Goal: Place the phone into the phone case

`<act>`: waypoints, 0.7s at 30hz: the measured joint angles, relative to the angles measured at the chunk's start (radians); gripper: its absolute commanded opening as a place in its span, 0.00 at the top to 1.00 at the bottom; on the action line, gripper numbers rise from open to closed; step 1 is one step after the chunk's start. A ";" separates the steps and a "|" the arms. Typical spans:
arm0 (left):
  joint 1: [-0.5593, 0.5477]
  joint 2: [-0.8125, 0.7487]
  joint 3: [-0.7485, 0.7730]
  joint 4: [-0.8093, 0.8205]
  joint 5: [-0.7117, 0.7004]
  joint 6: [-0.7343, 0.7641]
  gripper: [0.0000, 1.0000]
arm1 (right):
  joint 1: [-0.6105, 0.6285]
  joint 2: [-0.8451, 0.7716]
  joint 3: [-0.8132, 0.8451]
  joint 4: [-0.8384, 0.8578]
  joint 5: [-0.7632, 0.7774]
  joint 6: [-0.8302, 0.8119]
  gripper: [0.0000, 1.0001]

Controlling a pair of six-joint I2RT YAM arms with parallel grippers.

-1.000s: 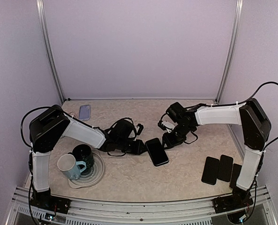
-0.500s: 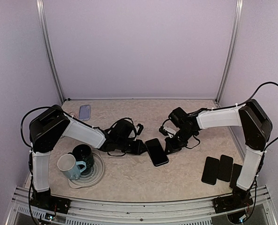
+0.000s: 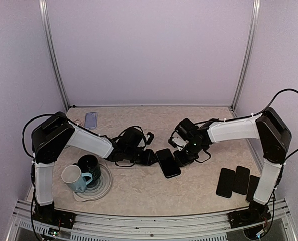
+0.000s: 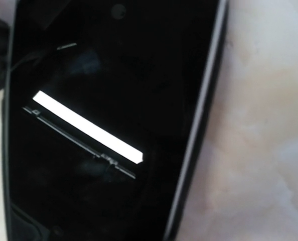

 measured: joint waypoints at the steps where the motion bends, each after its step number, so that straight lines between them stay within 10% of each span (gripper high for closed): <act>1: 0.002 0.000 0.000 0.000 0.000 0.000 0.77 | 0.001 0.000 0.003 -0.003 0.004 -0.002 0.79; 11: 0.049 -0.042 0.000 -0.056 -0.003 -0.029 0.43 | -0.128 0.001 0.164 -0.034 -0.096 -0.076 0.70; 21: 0.063 -0.027 0.048 -0.041 0.017 -0.153 0.64 | -0.182 0.145 0.254 0.069 -0.214 -0.124 0.77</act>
